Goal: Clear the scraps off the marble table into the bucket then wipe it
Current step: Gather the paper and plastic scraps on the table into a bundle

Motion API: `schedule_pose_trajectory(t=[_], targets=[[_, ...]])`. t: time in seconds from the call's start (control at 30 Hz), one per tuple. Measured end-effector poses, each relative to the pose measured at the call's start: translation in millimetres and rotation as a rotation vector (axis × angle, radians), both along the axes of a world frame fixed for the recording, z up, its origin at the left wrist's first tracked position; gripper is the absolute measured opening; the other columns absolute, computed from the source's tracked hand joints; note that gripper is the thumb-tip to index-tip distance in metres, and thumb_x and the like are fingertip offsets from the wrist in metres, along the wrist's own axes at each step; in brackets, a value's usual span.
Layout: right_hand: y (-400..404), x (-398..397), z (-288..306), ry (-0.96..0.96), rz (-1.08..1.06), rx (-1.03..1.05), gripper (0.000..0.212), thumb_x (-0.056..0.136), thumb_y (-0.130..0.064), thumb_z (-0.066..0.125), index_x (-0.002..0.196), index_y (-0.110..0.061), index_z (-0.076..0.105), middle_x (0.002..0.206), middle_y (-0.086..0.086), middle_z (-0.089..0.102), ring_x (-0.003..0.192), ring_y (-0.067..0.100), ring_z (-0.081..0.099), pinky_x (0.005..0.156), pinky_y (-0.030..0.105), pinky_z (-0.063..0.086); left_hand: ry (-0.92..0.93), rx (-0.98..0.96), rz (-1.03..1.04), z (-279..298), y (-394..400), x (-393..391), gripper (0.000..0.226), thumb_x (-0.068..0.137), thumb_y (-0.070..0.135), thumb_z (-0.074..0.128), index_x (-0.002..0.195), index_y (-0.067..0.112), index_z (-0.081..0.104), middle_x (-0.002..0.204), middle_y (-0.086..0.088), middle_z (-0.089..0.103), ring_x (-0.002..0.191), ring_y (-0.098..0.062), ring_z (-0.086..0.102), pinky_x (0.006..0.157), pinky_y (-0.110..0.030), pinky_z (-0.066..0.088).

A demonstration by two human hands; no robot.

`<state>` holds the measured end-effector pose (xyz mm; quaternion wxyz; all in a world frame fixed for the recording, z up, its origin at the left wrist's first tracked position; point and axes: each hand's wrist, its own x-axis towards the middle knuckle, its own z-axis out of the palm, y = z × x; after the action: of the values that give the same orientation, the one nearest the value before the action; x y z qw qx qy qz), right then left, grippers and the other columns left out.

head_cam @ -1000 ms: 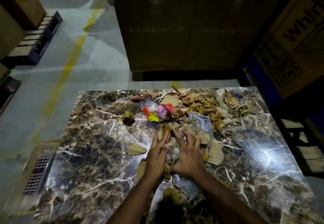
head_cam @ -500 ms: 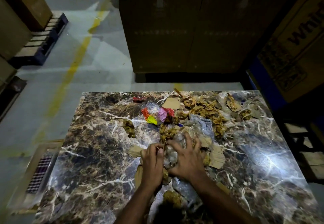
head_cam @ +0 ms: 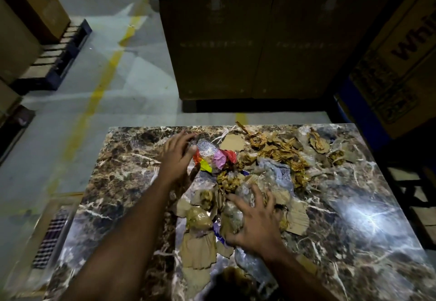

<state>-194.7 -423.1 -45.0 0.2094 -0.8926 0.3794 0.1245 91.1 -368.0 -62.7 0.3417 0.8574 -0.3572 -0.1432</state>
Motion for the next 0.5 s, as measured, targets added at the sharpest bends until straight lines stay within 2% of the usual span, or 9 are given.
schedule_pose_trajectory(t=[0.1,0.2,0.3,0.37,0.43,0.5], targets=[[0,0,-4,-0.025,0.002,-0.004,0.106,0.055,-0.075,0.069,0.146,-0.067,0.014,0.167,-0.009,-0.011,0.151,0.039,-0.011,0.112,0.079,0.017,-0.038,0.192,-0.261,-14,-25,21,0.051,0.100,0.062,0.033,0.149,0.048,0.034,0.164,0.006,0.025,0.152,-0.024,0.016,0.120,-0.060,0.014],[-1,-1,-4,-0.041,-0.002,0.003,0.103,0.058,-0.076,0.067,0.147,-0.066,0.016,0.167,-0.009,-0.011,0.151,0.037,-0.012,0.113,0.079,0.015,-0.113,0.308,-0.360,-24,-27,12,0.056,0.100,0.062,0.022,0.149,0.042,0.040,0.161,0.010,0.032,0.151,-0.021,0.023,0.120,-0.053,0.019],[-1,-1,-2,-0.049,-0.001,0.002,0.103,0.059,-0.077,0.067,0.148,-0.065,0.016,0.167,-0.007,-0.010,0.151,0.038,-0.012,0.113,0.079,0.015,-0.007,0.213,-0.303,-20,-8,-23,0.057,0.099,0.060,0.022,0.145,0.039,0.048,0.154,0.008,0.045,0.144,-0.019,0.036,0.116,-0.044,0.027],[0,2,-1,-0.053,0.002,-0.013,0.102,0.060,-0.079,0.065,0.147,-0.066,0.016,0.168,-0.005,-0.010,0.150,0.039,-0.009,0.112,0.079,0.015,0.070,0.145,-0.262,-19,13,-50,0.053,0.096,0.063,0.027,0.138,0.045,0.054,0.147,0.009,0.053,0.136,-0.019,0.046,0.111,-0.040,0.033],[1,0,-4,-0.047,0.005,-0.025,0.107,0.060,-0.083,0.064,0.150,-0.063,0.011,0.169,-0.005,-0.013,0.150,0.040,-0.008,0.113,0.078,0.015,0.178,0.068,-0.223,-13,27,-80,0.045,0.094,0.067,0.035,0.134,0.054,0.052,0.141,0.010,0.057,0.126,-0.017,0.053,0.108,-0.047,0.040],[2,-2,-6,-0.021,0.002,-0.014,0.118,0.059,-0.086,0.062,0.155,-0.054,0.002,0.168,-0.005,-0.015,0.150,0.041,-0.010,0.115,0.075,0.016,0.222,0.037,-0.216,-10,30,-110,0.041,0.094,0.069,0.038,0.134,0.062,0.045,0.143,0.014,0.055,0.127,-0.012,0.050,0.112,-0.052,0.036]])
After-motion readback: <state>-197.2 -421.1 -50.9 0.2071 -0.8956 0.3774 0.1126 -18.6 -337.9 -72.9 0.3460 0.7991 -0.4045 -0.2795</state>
